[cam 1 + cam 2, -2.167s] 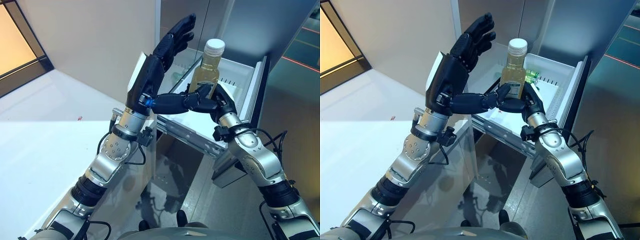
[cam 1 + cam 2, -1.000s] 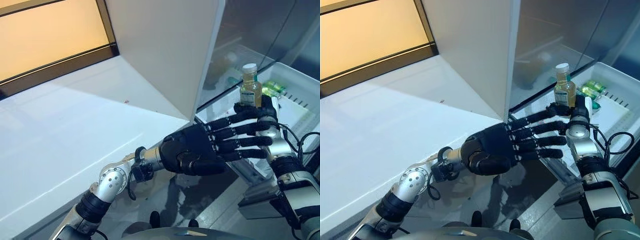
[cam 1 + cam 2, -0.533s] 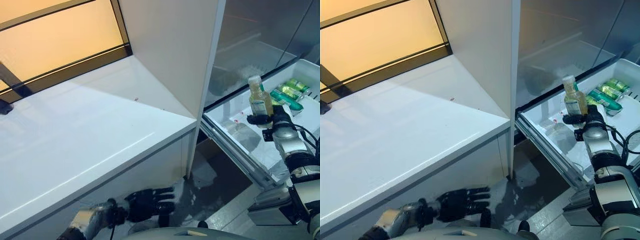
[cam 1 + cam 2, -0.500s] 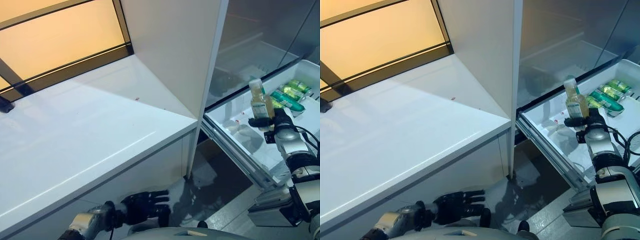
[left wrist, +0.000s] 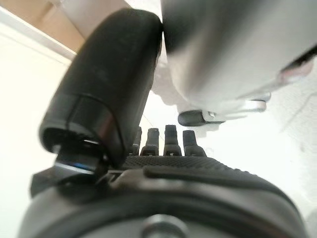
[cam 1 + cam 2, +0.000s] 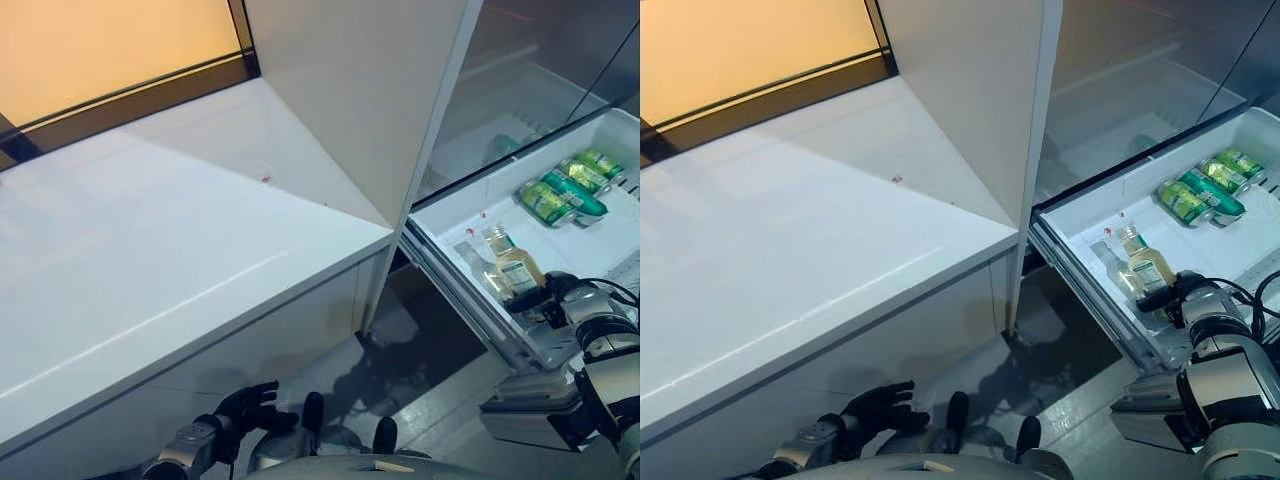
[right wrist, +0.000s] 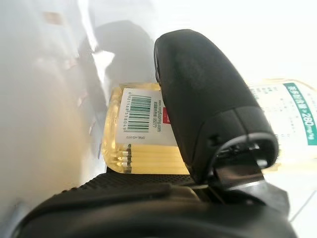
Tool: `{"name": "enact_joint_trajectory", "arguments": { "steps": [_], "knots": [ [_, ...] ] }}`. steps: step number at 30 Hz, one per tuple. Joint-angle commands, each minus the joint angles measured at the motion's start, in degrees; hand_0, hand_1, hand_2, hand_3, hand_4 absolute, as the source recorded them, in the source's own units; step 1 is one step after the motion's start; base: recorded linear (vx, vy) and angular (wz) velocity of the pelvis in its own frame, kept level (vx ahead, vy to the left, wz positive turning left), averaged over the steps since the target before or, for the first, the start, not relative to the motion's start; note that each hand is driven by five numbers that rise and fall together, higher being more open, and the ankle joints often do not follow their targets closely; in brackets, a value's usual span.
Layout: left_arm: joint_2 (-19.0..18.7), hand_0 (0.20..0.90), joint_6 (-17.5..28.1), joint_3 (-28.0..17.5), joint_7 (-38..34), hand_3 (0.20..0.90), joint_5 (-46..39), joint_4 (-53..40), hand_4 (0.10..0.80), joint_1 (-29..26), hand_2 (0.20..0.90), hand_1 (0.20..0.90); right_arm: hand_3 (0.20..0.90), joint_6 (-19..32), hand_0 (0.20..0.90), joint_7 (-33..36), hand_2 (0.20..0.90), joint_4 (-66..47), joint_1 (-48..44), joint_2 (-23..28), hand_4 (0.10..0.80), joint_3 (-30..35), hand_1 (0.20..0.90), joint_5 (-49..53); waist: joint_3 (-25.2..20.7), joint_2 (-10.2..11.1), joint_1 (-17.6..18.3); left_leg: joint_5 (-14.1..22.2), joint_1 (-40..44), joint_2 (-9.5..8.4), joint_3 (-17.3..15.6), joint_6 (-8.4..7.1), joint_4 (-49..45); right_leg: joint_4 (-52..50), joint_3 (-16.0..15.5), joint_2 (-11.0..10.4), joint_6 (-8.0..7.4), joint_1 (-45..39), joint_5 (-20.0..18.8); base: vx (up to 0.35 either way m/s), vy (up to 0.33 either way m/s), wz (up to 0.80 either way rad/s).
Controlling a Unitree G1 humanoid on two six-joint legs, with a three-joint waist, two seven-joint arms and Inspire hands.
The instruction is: Put drinks into fridge and close the fridge
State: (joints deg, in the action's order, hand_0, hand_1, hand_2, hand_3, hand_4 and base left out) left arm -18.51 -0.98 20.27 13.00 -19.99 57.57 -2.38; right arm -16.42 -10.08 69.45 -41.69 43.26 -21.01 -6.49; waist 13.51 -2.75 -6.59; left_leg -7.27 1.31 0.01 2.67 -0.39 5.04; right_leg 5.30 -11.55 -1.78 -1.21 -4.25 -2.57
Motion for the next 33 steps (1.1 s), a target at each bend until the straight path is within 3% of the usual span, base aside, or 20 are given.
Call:
{"name": "enact_joint_trajectory", "arguments": {
  "steps": [1, 4, 7, 10, 14, 17, 20, 23, 26, 30, 33],
  "knots": [
    [-0.83, 0.900, 0.61, -0.07, -1.23, 0.900, 1.61, 3.19, 0.800, -0.26, 0.900, 0.900, 0.900, 2.42, 0.900, -0.09, 0.900, -2.91, -12.57, 6.83, 0.800, -5.66, 0.900, -4.28, -1.60, 2.63, 0.13, 4.28, 0.86, 1.51, -1.66, -2.09, -1.80, -2.61, 1.63, 0.52, 0.53, 0.79, 1.47, 0.000, 0.000, 0.00],
    [-0.70, 0.900, -0.04, -1.64, -1.16, 0.900, 1.23, 4.98, 0.800, 0.08, 0.900, 0.900, 0.900, 2.25, 0.900, -0.70, 0.900, -5.06, -12.84, 6.49, 0.800, -5.46, 0.900, -1.73, -1.71, 2.74, 0.47, 4.51, 1.08, 1.35, -1.71, -2.02, -1.80, -2.48, 2.34, 0.66, 0.50, 0.68, 1.51, 0.013, 0.004, -0.02],
    [-0.33, 0.900, -0.51, -3.39, -0.73, 0.900, 0.92, 6.20, 0.800, 0.76, 0.900, 0.900, 0.900, 1.33, 0.900, -1.90, 0.900, -9.57, -12.47, 5.98, 0.800, -2.64, 0.900, 8.67, -2.23, 2.96, 0.92, 4.84, 1.63, 1.18, -2.02, -2.02, -1.69, -2.20, 3.00, 0.73, 0.46, 0.23, 1.50, 0.051, 0.014, -0.11],
    [-0.15, 0.900, -0.48, -4.26, -0.11, 0.900, 1.54, 6.28, 0.800, 1.42, 0.900, 0.900, 0.900, 0.69, 0.900, -0.08, 0.900, -15.08, -11.04, 5.81, 0.800, 2.15, 0.900, 19.86, -2.84, 3.11, 1.65, 5.16, 2.26, 1.05, -2.45, -2.00, -1.45, -2.06, 3.53, 0.80, 0.45, -0.13, 1.58, 0.045, 0.036, -0.12],
    [0.22, 0.900, 0.19, -4.58, 0.23, 0.900, 2.24, 5.79, 0.800, 2.36, 0.900, 0.900, 0.900, 4.31, 0.900, 5.22, 0.900, -21.28, -8.72, 6.17, 0.800, 8.57, 0.900, 30.92, -3.79, 3.31, 2.63, 5.73, 3.17, 0.84, -3.28, -1.92, -1.09, -1.77, 4.18, 0.88, 0.27, -0.67, 1.63, 0.033, 0.045, -0.13],
    [0.52, 0.900, 0.60, -4.45, 0.06, 0.900, 2.04, 5.62, 0.800, 2.99, 0.900, 0.900, 0.900, 9.89, 0.900, 13.58, 0.900, -28.79, -7.36, 7.02, 0.800, 12.65, 0.900, 36.23, -4.65, 3.47, 3.76, 6.13, 3.81, 0.75, -4.01, -1.78, -0.93, -1.66, 4.91, 0.93, 0.11, -0.92, 1.58, 0.037, 0.059, -0.06],
    [0.89, 0.900, 0.72, -4.85, 0.21, 0.900, 2.13, 6.44, 0.800, 2.98, 0.900, 0.900, 0.900, 17.71, 0.900, 24.41, 0.900, -37.92, -4.51, 7.35, 0.800, 18.32, 0.900, 29.14, -5.44, 3.51, 5.08, 6.73, 4.37, 0.57, -4.83, -1.50, -0.92, -1.66, 5.73, 0.87, -0.25, -0.99, 1.59, 0.023, 0.069, -0.10],
    [1.67, 0.900, 1.24, -5.16, 0.12, 0.900, 2.17, 8.01, 0.800, 2.97, 0.900, 0.900, 0.900, 21.66, 0.900, 32.66, 0.900, -44.88, -0.63, 7.86, 0.800, 22.47, 0.900, 22.56, -6.20, 3.49, 6.39, 7.29, 4.89, 0.19, -5.62, -1.11, -0.82, -1.51, 6.83, 0.82, -0.61, -1.08, 1.52, 0.015, 0.084, -0.16],
    [2.52, 0.900, 0.97, -5.28, 0.03, 0.900, 2.34, 9.45, 0.800, 2.77, 0.900, 0.900, 0.900, 27.56, 0.900, 39.63, 0.900, -48.59, 5.46, 6.50, 0.800, 27.82, 0.900, 25.45, -7.04, 3.46, 7.73, 8.08, 5.38, -0.31, -6.23, -0.54, -0.85, -1.39, 8.14, 0.65, -0.99, -1.15, 1.48, 0.013, 0.094, -0.27],
    [3.15, 0.900, 0.38, -4.52, -0.30, 0.900, 2.53, 11.24, 0.800, 2.14, 0.900, 0.900, 0.900, 34.13, 0.900, 41.77, 0.900, -47.26, 11.78, 1.85, 0.800, 32.83, 0.900, 32.08, -7.83, 3.54, 8.59, 9.12, 6.13, -0.90, -6.67, 0.18, -1.18, -1.30, 9.75, 0.33, -1.43, -1.45, 1.28, 0.029, 0.072, -0.23],
    [3.35, 0.900, -0.20, -3.79, -0.42, 0.900, 3.21, 11.50, 0.800, 1.92, 0.900, 0.900, 0.900, 35.88, 0.900, 40.82, 0.900, -45.31, 14.85, -1.75, 0.800, 34.45, 0.900, 37.21, -7.98, 3.54, 8.79, 9.85, 6.50, -1.42, -6.81, 0.82, -1.75, -1.43, 10.77, 0.04, -1.64, -1.63, 1.05, 0.036, 0.059, -0.27]
  ]
}}
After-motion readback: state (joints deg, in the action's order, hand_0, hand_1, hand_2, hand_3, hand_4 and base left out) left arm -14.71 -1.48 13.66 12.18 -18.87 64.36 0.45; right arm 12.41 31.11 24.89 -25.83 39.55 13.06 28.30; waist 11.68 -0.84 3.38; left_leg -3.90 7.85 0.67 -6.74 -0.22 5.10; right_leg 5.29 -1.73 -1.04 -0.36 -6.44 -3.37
